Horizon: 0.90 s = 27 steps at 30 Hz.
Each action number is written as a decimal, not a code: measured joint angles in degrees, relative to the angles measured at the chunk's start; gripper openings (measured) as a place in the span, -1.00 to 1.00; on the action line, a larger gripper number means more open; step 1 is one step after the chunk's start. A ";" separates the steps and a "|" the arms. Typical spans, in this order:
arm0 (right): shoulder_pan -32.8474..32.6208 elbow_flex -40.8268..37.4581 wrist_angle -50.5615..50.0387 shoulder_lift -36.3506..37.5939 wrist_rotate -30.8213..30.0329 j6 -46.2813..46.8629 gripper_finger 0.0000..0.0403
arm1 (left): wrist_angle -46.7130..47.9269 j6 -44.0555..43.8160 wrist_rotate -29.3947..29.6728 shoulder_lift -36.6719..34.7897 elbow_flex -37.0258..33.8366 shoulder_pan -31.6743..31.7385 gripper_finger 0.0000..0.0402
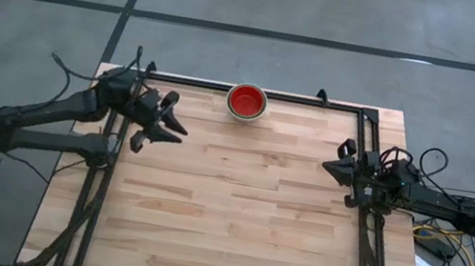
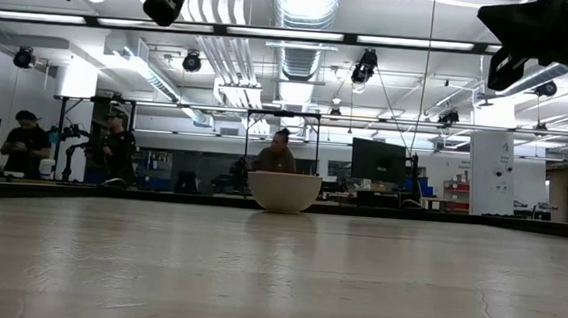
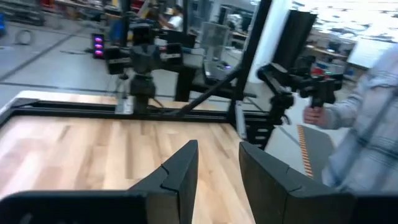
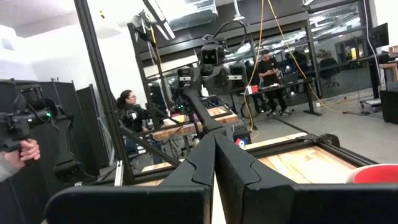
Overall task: Nest bowls inside each other
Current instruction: Return to Home Position
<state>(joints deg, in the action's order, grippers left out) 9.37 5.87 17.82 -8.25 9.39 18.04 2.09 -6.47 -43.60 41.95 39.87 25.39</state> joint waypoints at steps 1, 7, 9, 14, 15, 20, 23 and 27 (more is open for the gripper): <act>-0.01 0.00 0.02 0.00 0.00 -0.01 -0.96 | -0.01 -0.01 0.84 -0.95 -0.79 0.00 -0.39; -0.01 0.00 0.17 0.00 -0.01 -0.02 -0.96 | -1.74 -0.84 2.83 -7.34 -7.42 0.00 -0.39; -0.01 0.00 0.20 0.00 -0.02 -0.02 -0.96 | -3.15 -2.68 3.04 -9.30 -10.50 0.00 -0.39; -0.01 0.00 0.45 0.00 -0.04 -0.38 -0.96 | -17.52 -5.74 1.20 -12.69 -18.75 -0.02 -0.39; -0.01 0.00 0.50 0.00 -0.04 -0.44 -0.96 | -19.63 -6.13 1.08 -13.34 -20.18 -0.02 -0.39; -0.01 0.00 0.58 0.00 -0.07 -0.44 -0.96 | -21.82 -12.05 1.39 -15.63 -25.24 -0.07 -0.39; -0.01 0.00 0.59 0.00 -0.09 -0.44 -0.96 | -22.41 -13.01 2.36 -16.06 -26.71 -0.07 -0.39; 0.01 0.00 0.61 0.00 -0.08 0.19 -0.96 | -23.15 -10.60 2.56 -16.41 -28.26 -0.04 -0.39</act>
<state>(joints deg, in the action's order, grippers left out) 9.38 5.87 18.44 -8.25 9.30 18.23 -21.06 -17.07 -41.04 25.54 11.61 25.34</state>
